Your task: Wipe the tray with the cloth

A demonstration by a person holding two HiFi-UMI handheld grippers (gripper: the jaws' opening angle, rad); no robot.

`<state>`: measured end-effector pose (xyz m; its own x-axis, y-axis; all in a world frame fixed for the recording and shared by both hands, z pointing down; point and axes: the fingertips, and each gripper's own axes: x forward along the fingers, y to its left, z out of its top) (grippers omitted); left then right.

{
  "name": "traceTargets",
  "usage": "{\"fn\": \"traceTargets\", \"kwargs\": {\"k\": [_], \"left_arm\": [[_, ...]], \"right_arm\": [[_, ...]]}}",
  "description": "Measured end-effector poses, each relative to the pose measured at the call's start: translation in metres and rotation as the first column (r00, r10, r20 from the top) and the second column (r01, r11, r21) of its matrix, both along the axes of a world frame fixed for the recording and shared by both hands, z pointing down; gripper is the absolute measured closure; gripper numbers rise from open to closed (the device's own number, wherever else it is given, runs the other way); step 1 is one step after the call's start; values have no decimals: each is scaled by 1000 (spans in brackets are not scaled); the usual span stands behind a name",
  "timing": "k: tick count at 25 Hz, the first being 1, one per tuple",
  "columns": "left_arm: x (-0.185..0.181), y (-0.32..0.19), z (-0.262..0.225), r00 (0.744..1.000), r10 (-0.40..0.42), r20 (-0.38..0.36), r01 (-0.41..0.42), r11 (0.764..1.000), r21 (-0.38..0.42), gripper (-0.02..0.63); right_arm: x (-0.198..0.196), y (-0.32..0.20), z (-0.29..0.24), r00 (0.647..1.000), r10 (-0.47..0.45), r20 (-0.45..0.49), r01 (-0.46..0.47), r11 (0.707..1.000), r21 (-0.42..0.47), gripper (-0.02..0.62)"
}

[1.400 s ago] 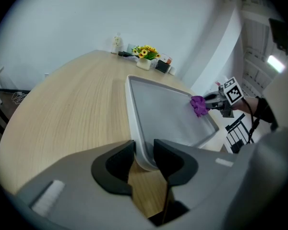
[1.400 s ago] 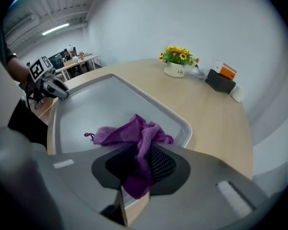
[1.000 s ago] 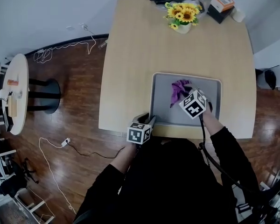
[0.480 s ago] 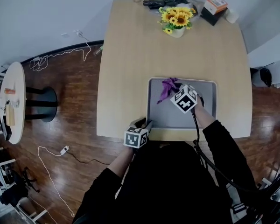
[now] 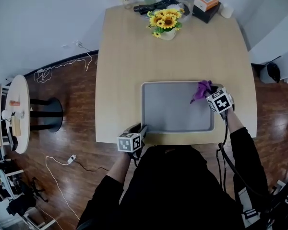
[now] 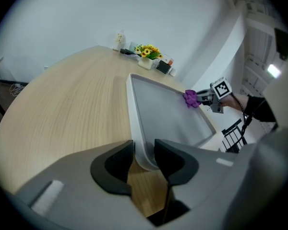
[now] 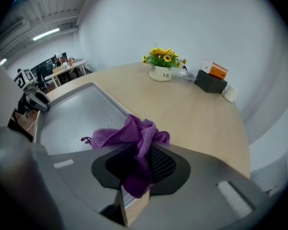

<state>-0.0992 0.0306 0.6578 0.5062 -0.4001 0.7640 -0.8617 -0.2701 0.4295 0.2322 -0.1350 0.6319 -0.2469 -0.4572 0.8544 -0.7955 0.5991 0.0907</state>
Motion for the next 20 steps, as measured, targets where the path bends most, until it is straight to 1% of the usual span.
{"fn": "traceTargets", "kwargs": {"k": [3, 4, 5, 7, 10, 12, 14, 16, 18, 20], "left_arm": [[3, 0, 0, 999, 24, 21, -24, 1000, 12, 485], [3, 1, 0, 999, 29, 22, -30, 999, 15, 483], [4, 1, 0, 999, 33, 20, -33, 999, 16, 485], [5, 1, 0, 999, 41, 9, -41, 999, 16, 483], [7, -2, 0, 998, 54, -10, -54, 998, 25, 482], [6, -3, 1, 998, 59, -23, -58, 998, 32, 480], [4, -3, 2, 997, 66, -37, -65, 997, 35, 476], [2, -3, 1, 995, 84, -49, -83, 996, 33, 471], [1, -4, -2, 993, 101, -64, -99, 995, 32, 468], [-2, -3, -2, 992, 108, -68, -107, 994, 22, 465]], "right_arm": [[-24, -6, 0, 993, -35, -111, 36, 999, 4, 517], [-38, -8, -1, 991, -51, -124, 51, 999, -1, 517], [-55, -8, -1, 991, -69, -118, 69, 998, -10, 517], [-96, -8, 1, 991, -113, -73, 112, 993, -21, 515], [-166, -12, 1, 977, -208, -38, 208, 978, 3, 515], [-215, -14, 2, 961, -275, -31, 275, 961, 13, 515], [-264, -14, 2, 938, -345, -22, 345, 938, 20, 515], [-305, -15, 1, 917, -398, -15, 399, 917, 32, 515], [-321, -16, 2, 910, -413, -19, 414, 910, 26, 514], [-317, -16, 2, 916, -401, -6, 402, 916, 6, 514]]}}
